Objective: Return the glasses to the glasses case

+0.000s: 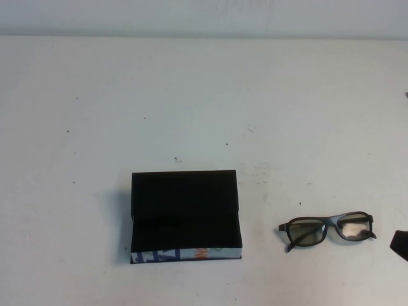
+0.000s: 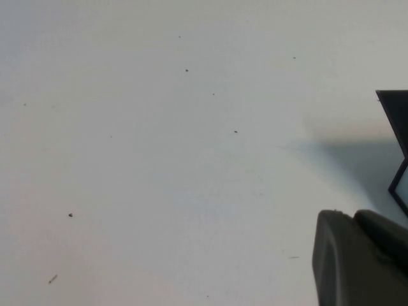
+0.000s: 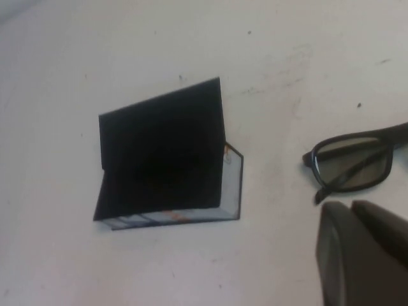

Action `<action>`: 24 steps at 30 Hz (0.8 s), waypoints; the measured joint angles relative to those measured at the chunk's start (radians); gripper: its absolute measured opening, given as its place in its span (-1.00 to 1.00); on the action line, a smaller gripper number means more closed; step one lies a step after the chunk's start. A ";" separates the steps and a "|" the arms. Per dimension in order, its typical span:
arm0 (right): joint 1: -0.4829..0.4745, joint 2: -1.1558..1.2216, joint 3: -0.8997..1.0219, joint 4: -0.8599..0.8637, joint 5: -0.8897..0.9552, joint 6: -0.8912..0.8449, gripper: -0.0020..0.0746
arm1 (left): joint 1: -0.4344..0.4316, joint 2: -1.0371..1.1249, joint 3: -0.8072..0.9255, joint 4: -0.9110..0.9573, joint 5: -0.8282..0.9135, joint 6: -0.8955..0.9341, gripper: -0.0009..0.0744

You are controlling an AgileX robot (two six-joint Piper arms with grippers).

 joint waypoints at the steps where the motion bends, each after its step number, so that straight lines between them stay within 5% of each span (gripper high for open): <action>1: 0.000 0.048 -0.024 -0.004 0.017 -0.025 -0.98 | 0.000 0.000 0.000 0.000 0.000 0.000 -0.98; 7: 0.033 0.258 -0.173 -0.117 0.092 -0.077 -0.98 | 0.000 0.000 0.000 0.000 0.000 0.000 -0.98; 17: 0.505 0.487 -0.447 -0.573 0.042 -0.078 -0.98 | 0.000 0.000 0.000 0.000 0.000 0.000 -0.98; 24: 0.629 0.703 -0.594 -0.769 0.181 -0.188 -0.98 | 0.000 0.000 0.000 0.000 0.000 0.000 -0.98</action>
